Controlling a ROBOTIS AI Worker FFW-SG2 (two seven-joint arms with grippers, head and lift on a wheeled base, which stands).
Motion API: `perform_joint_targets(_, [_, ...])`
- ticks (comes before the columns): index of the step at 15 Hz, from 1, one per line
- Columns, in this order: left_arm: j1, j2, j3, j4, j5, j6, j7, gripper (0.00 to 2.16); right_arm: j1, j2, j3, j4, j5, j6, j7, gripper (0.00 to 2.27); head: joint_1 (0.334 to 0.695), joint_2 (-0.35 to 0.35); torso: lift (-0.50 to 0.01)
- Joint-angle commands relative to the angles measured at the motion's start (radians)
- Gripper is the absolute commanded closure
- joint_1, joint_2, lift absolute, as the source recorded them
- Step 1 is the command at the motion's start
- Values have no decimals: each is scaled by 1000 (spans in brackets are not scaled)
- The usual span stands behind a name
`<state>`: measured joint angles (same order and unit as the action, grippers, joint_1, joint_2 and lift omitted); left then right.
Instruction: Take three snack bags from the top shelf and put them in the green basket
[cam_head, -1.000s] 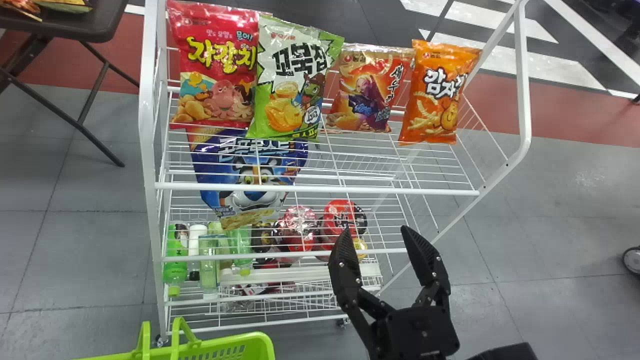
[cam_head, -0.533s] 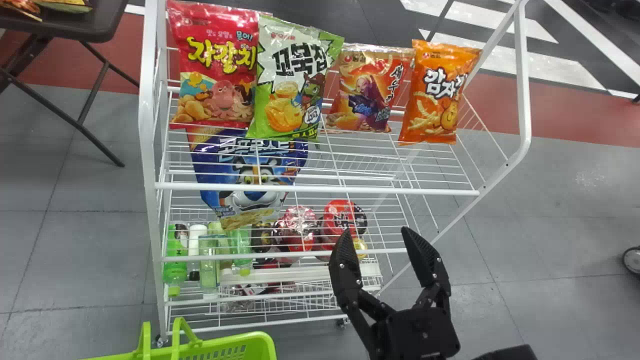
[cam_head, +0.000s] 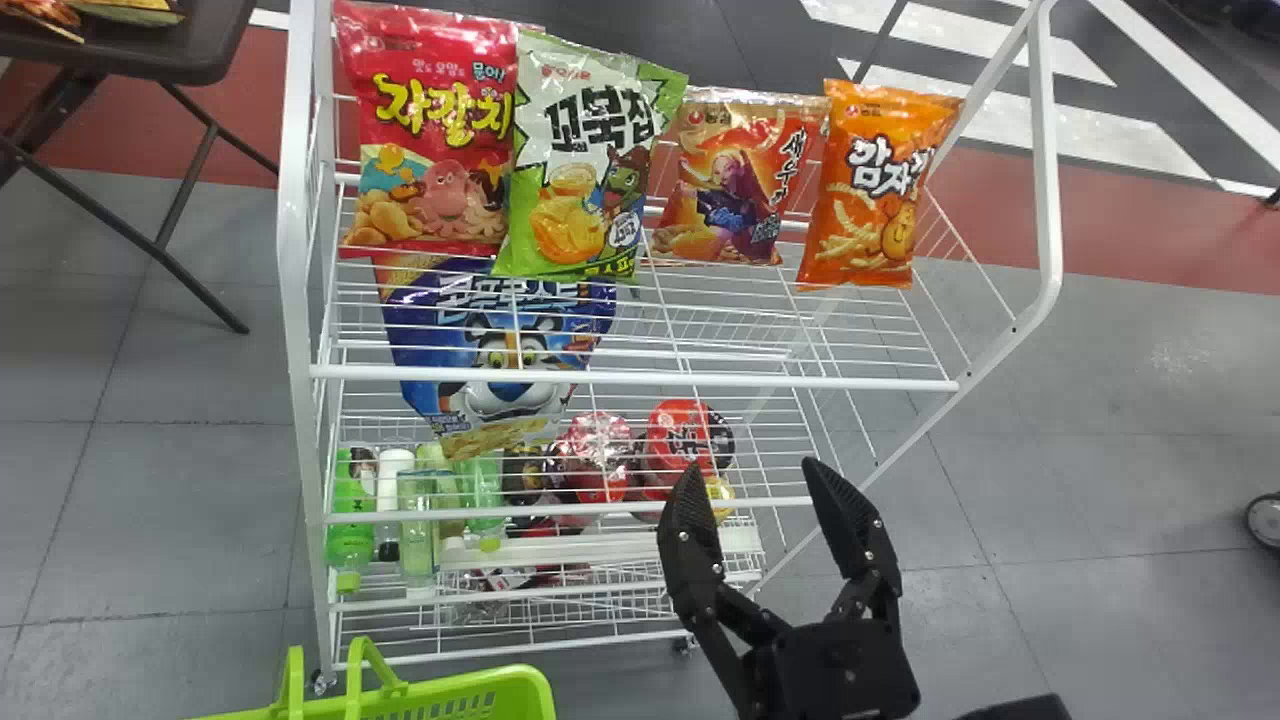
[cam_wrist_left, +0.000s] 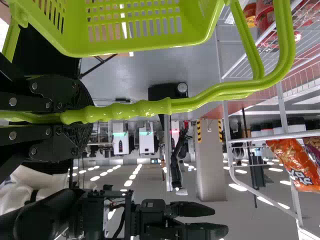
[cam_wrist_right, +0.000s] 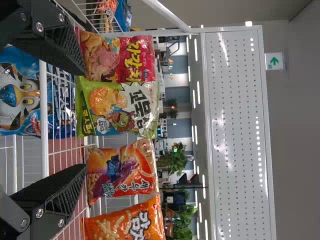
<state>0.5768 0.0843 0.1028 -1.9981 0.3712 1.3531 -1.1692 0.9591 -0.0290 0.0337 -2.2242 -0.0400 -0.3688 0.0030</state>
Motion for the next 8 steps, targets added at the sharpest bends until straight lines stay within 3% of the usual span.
perform_joint_targets(1, [0,0,0,7,0,-10,2,1997,1,0,0,0,0,0,0,174,695,-350,-44])
perform_joint_targets(8, [5,0,-9,-2,-3,-1,0,1997,-10,0,0,-3,0,-3,0,174,695,-350,-44])
